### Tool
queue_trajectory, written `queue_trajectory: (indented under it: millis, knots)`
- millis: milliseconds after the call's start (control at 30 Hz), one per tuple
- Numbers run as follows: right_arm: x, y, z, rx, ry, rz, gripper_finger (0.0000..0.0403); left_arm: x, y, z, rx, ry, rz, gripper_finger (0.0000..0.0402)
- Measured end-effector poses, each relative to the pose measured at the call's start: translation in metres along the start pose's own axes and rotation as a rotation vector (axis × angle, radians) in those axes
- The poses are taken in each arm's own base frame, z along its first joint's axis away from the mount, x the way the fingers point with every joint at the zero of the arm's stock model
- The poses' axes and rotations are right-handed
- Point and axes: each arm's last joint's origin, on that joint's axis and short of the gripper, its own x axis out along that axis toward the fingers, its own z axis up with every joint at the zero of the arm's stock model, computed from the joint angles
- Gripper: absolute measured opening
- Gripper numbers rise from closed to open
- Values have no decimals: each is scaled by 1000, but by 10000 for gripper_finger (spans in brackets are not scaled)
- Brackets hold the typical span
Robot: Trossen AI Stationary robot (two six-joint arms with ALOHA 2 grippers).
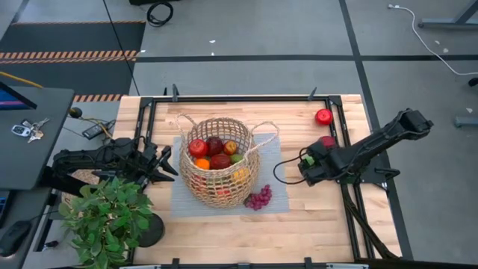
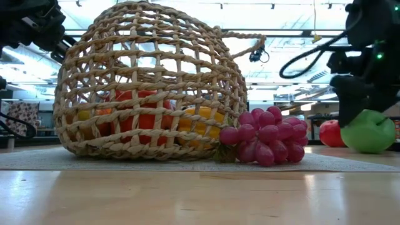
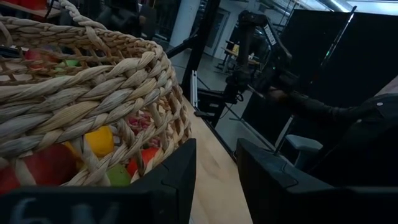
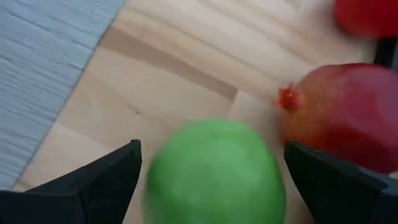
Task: Build produce basket
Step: Put the green apple into the brown basket
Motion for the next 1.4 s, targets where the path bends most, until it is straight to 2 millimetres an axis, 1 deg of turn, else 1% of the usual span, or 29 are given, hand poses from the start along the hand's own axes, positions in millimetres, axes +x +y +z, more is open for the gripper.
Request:
queue_trajectory:
  millis: [100, 233, 400, 700, 833, 1067, 1400]
  knots:
    - [4, 3, -3, -11, 32, -17, 398, 0, 0, 0, -1, 0, 0, 121]
    - [7, 13, -7, -20, 102, 30, 396, 0, 0, 0, 0, 0, 0, 121]
    - [10, 22, -9, -17, 115, 73, 395, 0, 0, 0, 0, 0, 0, 121]
    - [17, 28, -12, -21, 114, 53, 394, 0, 0, 0, 0, 0, 0, 121]
    - [18, 29, -14, -25, 139, 47, 384, 0, 0, 0, 0, 0, 0, 121]
    - [19, 29, -14, -26, 142, 46, 364, 0, 0, 0, 0, 0, 0, 121]
    - [17, 32, -13, -17, 135, 71, 360, 0, 0, 0, 0, 0, 0, 121]
